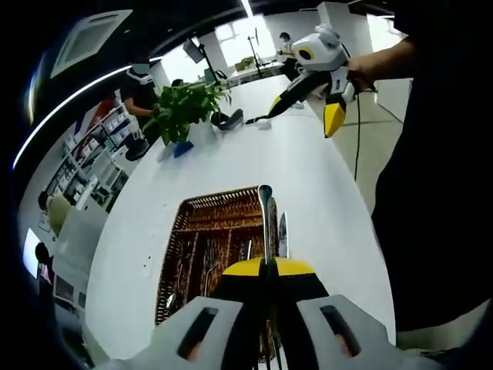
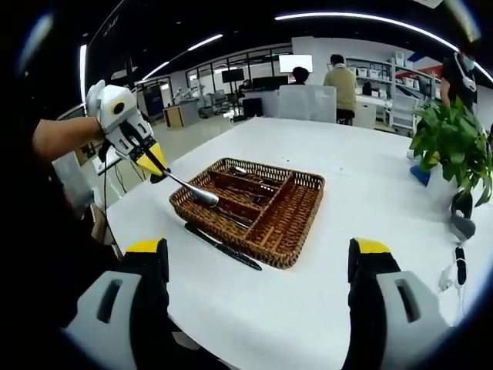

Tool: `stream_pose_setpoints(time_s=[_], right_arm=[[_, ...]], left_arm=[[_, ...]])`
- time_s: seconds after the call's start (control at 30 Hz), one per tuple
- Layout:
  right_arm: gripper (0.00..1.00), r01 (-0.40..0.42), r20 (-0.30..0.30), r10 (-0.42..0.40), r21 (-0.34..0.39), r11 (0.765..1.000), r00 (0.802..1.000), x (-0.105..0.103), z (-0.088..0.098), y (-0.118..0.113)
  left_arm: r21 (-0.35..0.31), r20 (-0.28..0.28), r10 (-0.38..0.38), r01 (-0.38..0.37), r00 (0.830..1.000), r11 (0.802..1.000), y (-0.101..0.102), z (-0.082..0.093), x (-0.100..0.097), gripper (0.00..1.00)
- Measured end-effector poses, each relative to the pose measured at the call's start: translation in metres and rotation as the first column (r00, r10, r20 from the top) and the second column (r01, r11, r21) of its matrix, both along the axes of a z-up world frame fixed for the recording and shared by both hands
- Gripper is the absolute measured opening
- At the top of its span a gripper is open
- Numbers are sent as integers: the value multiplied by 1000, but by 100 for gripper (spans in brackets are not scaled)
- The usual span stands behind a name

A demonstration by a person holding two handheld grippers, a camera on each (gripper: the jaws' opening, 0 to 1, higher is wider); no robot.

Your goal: Arrange the knives, forks, and spoons in their matching storage slots by inserting each utensil handle-first until every utensil is classified and aligned in the correct compartment

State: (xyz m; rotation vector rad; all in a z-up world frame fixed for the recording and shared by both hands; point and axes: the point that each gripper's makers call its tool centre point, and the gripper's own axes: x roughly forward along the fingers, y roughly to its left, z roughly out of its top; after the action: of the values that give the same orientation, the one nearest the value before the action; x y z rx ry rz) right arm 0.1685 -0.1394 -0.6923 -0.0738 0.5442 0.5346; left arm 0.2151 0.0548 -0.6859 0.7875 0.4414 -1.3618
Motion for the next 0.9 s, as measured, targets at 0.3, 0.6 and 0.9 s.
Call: stream_pose_setpoints(time_s=[0.3, 0.6, 0.9], right_arm=[[100, 6, -8, -6, -3, 1000, 1000, 4, -1, -1], [100, 7, -16, -8, -5, 1000, 1000, 7, -4, -2], [100, 6, -23, -6, -10, 1000, 1000, 9, -7, -4]], left_arm=[[0, 20, -8, 8, 1000, 1000, 2, 0, 21, 1], [-11, 33, -4, 5, 999, 1000, 4, 2, 44, 1], [-2, 45, -9, 9, 999, 1000, 3, 2, 71, 1]])
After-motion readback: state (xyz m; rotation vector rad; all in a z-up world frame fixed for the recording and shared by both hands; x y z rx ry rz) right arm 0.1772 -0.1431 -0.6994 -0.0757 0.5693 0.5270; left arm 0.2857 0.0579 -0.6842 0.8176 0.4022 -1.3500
